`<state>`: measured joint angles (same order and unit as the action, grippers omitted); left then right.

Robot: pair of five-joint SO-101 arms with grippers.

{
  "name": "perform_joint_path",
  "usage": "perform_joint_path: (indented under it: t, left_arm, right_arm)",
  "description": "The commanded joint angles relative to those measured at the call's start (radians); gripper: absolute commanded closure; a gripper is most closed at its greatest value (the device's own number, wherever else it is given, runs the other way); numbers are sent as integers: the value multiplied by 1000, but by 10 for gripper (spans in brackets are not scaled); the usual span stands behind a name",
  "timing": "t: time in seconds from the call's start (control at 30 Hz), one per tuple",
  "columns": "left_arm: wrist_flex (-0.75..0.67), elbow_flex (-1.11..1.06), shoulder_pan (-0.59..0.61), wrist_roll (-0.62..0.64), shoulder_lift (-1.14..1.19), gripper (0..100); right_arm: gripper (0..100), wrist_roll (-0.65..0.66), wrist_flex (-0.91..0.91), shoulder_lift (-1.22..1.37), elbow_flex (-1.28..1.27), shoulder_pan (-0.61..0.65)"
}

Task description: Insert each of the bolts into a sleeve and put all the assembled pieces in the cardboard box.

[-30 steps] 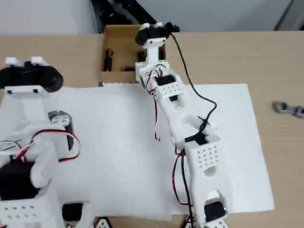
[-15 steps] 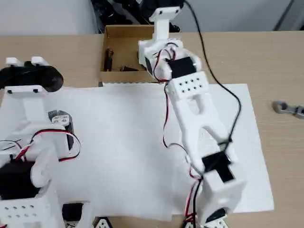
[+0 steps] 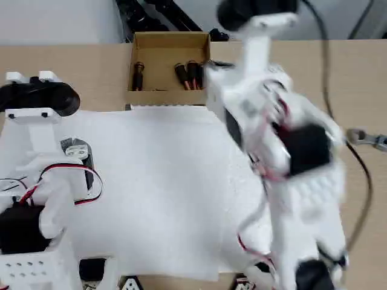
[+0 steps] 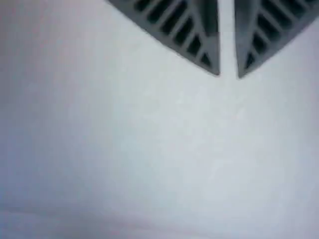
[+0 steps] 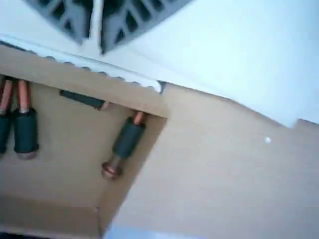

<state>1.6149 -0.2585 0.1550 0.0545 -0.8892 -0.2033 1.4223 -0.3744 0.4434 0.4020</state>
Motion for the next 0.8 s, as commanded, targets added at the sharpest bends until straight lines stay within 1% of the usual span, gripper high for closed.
perform_joint_path:
  t: [0.0,0.17,0.27,0.33,0.43,0.53,0.6,0.67,0.77]
  left_arm:
    - [-26,4,-2,-9,-3,995]
    - [-26,4,-2,-9,-3,995]
    - [-28,-1,-2,-9,-3,995]
    - [-51,-33,-2,-11,-5,995]
    - [-84,-101,3,-11,-55,995]
    - [-146,-209,0,-11,-169,995]
    - [-193,-306,0,-15,-264,995]
    - [-233,-415,3,-60,-365,995]
    - [-305,-582,5,-135,-525,995]
  right_arm:
    - [989,-6,94,-163,23,2]
    - [987,-11,229,-309,21,2]
    - [987,-11,237,-407,5,2]
    - [987,-8,237,-489,-64,2]
    - [987,-6,236,-644,-253,1]
    - [987,-6,208,-825,-494,1]
    - [987,-5,134,-963,-655,1]
    - [991,12,27,-1096,-838,1]
    - [991,98,-96,-1291,-1100,1]
